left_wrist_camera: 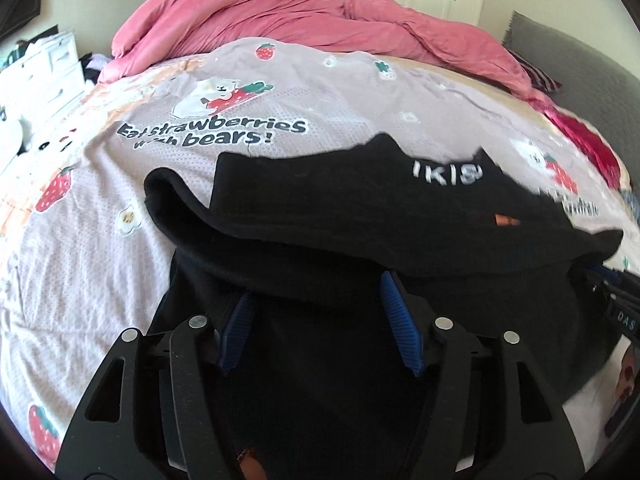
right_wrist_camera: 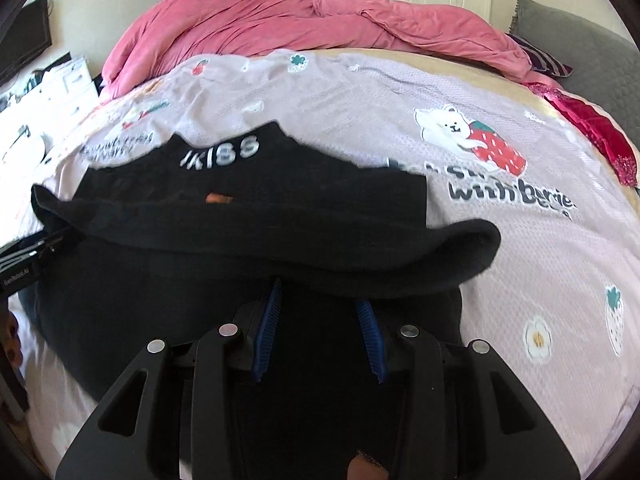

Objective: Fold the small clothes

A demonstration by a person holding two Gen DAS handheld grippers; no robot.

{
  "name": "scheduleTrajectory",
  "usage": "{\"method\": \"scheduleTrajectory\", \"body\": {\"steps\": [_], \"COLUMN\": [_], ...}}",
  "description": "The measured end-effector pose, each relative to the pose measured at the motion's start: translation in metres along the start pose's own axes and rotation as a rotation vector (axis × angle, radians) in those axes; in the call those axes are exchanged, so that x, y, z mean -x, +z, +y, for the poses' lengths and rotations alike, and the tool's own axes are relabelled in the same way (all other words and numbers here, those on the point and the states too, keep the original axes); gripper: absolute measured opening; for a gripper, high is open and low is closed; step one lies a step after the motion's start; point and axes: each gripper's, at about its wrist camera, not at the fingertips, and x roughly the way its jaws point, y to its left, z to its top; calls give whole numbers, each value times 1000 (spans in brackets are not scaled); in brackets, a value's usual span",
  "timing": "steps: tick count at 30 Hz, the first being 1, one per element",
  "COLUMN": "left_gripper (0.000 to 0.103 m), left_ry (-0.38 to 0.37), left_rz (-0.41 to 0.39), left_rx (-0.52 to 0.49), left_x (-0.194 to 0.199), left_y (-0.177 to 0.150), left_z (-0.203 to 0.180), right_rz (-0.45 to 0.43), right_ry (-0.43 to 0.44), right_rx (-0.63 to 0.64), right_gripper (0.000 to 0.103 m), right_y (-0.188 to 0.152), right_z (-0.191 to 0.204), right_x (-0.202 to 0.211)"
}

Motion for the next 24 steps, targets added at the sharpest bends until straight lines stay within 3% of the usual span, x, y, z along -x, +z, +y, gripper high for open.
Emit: {"method": "scheduleTrajectory", "body": {"steps": [8,10,14,18,22,24], "left_gripper": [54,55,61,64,64,64], "left_ry": [-69,-98,-66,-42,-51,-59], "left_rz": [-28,-64,-156,-128,-18,1], "left_rx": [217,275,289,309,342,336], "left_x": [-10,-4,18,16,-3,-8], "left_y": [40,43,46,45,35,33], "left_z": [20,31,52,78,100,102], "right_rz": [-33,-37,-64,-72,-37,-19], "right_ry": [-7,-9,-37,-56,-68,-71], "right_rx": [-81,-119,-159,-209,-211,-200], "right_gripper": [37,37,37,37,38,38], "right_y": [35,41,44,39,31,29], "right_z": [-16,-24,-39,-58,-66,-66], "right_x": [-8,-8,-1,5,-1,-6]}}
